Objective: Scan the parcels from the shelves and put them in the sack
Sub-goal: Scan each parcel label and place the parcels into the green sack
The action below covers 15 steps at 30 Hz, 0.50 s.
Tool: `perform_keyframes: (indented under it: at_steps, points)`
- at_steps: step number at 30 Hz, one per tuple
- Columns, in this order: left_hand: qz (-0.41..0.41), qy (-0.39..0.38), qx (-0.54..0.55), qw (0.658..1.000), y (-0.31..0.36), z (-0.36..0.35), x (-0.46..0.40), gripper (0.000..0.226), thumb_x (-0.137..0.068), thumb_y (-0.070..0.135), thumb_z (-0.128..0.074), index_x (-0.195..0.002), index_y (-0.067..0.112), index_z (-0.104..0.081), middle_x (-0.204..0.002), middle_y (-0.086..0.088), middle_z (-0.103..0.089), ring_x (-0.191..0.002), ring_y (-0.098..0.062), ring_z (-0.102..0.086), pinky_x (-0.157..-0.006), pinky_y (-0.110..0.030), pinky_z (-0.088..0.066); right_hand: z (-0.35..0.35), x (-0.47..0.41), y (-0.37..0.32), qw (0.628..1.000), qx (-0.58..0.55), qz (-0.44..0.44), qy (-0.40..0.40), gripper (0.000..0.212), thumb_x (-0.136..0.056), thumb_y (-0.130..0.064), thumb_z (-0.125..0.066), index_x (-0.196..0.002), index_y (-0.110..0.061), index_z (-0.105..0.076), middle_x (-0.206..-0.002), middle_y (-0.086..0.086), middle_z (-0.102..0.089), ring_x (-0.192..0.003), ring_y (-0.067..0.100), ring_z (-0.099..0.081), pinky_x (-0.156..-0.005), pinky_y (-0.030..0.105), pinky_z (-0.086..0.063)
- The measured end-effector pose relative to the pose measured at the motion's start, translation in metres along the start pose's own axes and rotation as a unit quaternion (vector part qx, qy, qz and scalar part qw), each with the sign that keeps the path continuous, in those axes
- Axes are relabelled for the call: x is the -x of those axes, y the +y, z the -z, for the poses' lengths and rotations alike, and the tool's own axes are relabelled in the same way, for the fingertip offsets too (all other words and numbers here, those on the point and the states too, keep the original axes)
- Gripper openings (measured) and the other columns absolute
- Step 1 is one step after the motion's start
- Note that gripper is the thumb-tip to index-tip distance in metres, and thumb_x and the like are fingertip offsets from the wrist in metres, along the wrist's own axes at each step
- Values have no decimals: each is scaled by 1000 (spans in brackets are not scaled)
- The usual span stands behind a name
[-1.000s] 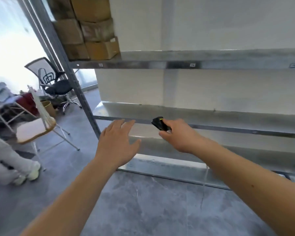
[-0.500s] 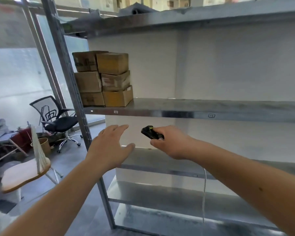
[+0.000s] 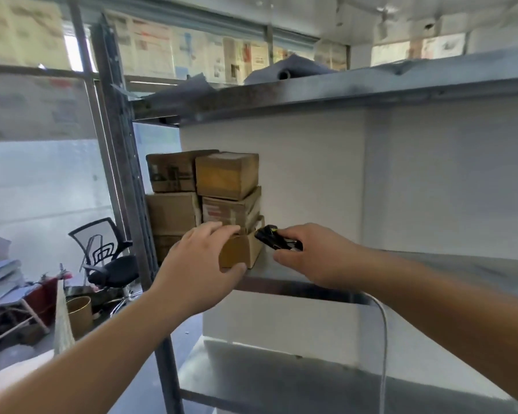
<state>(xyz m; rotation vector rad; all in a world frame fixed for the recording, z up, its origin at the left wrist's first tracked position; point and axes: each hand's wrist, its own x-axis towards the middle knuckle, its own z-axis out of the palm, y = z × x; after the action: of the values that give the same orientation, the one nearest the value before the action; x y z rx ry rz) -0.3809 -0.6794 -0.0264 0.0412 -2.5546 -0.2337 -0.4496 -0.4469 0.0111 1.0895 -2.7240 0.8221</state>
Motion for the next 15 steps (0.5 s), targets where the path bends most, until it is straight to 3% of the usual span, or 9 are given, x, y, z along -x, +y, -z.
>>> perform_keyframes:
  at_steps: [4,7,10,15]
  points:
    - [-30,30,-26,999,-18,10,-59,67,-95,64,-58,-155,47,-34,-163,11,-35,-150,-16,-33,-121,-46,-35,19,-43,-3,1000,12,-13,7,22,-103,-45,-59,-119,-32,-65,-85,-6,-65,-62,8,-57,-41,13,-34]
    - [-53,56,-47,996,-25,16,-99,66,-96,58,-59,-156,47,-32,-164,10,-32,-152,-17,-29,-122,-46,-32,29,-73,-5,999,34,-28,30,18,-101,-45,-59,-106,-29,-65,-83,-2,-66,-61,11,-59,-42,17,-37]
    - [-95,91,-66,989,-35,27,-134,61,-97,50,-62,-153,43,-41,-160,8,-40,-149,-17,-34,-122,-46,-34,36,-103,-7,996,47,-59,52,28,-100,-45,-59,-108,-19,-68,-83,5,-67,-62,17,-57,-49,28,-39]
    - [-131,91,-116,980,-54,39,-182,64,-93,54,-65,-151,41,-44,-151,6,-49,-140,-20,-44,-117,-43,-38,38,-144,-11,992,45,-95,65,28,-98,-46,-59,-110,-22,-67,-81,3,-67,-62,17,-57,-50,26,-39]
